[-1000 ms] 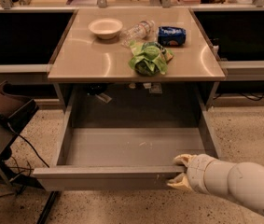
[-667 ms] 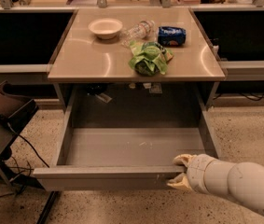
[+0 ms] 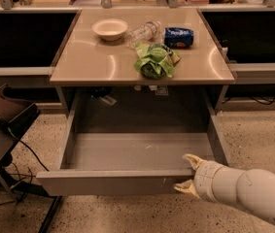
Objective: Open top drawer
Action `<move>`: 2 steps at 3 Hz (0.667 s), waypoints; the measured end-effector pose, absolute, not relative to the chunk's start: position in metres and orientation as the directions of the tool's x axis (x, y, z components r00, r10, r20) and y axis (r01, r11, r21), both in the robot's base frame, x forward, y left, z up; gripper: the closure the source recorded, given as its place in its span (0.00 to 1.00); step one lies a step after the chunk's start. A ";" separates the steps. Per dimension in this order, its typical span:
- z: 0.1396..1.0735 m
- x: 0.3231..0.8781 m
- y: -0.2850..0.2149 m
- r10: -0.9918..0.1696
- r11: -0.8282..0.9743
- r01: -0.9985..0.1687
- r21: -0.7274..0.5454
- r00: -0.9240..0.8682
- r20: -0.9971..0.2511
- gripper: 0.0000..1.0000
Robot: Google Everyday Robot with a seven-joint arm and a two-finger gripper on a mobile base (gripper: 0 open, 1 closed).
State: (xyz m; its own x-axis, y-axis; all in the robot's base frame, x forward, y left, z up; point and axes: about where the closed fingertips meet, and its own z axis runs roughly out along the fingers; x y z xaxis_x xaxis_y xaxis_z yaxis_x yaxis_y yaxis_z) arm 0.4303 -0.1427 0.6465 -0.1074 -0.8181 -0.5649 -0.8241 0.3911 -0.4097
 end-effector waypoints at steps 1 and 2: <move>0.646 0.430 -0.143 -0.818 0.391 -0.824 -0.410 -0.107 -0.565 0.00; 0.647 0.430 -0.143 -0.818 0.391 -0.824 -0.410 -0.107 -0.565 0.00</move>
Offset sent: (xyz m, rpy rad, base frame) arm 0.0000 0.0000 0.0000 0.0000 0.0000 0.0000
